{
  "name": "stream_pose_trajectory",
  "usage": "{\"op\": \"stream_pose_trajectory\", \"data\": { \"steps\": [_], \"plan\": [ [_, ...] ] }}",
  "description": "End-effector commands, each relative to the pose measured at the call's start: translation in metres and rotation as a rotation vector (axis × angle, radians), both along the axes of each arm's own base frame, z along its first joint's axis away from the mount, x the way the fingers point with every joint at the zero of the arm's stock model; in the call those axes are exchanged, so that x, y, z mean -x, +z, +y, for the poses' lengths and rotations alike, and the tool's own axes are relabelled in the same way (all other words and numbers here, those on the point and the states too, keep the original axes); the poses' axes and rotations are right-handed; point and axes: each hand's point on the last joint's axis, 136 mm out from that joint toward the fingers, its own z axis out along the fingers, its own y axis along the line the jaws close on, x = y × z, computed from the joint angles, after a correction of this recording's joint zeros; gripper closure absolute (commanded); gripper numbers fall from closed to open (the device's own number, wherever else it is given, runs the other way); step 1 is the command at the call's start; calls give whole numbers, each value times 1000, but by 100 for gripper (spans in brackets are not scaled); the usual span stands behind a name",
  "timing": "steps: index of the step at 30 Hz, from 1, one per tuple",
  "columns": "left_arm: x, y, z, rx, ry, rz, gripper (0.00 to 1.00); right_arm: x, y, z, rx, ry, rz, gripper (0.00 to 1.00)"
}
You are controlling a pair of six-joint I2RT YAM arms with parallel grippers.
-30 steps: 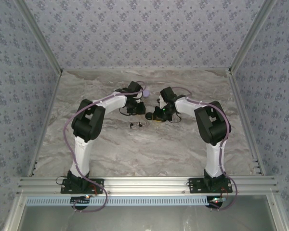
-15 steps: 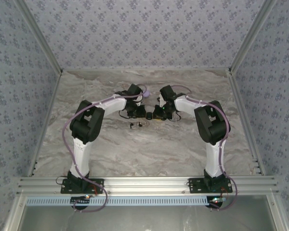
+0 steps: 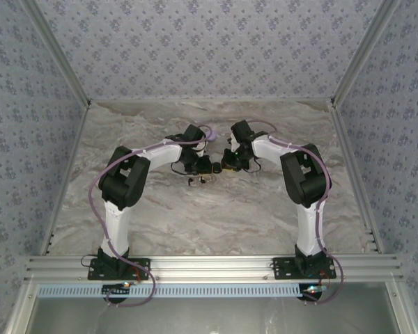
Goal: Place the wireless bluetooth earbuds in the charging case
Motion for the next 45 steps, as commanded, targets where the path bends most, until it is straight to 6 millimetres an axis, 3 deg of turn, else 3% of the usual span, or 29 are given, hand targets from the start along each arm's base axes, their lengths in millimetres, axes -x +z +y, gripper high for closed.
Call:
{"op": "stream_pose_trajectory", "data": {
  "steps": [1, 4, 13, 20, 24, 30, 45],
  "plan": [
    [8, 13, -1, 11, -7, 1, 81, -2, -5, -5, 38, 11, 15, 85],
    [6, 15, 7, -27, 7, -14, 81, -2, -2, -12, 64, 0, 4, 84],
    [-9, 48, 19, 24, 56, -88, 71, -2, 23, -30, -8, -35, -41, 76],
    [-18, 53, 5, 196, 96, -52, 62, -4, 33, -12, -171, 9, -34, 63],
    [-20, 43, -1, 238, 124, -20, 58, -7, 29, -4, -199, 20, -13, 59],
    [-21, 28, -2, 254, 172, 10, 54, -12, 19, -1, -205, 10, 16, 64],
    [-18, 8, -6, 276, 191, 58, 53, -13, 10, 10, -232, 35, 53, 66]
  ]
}}
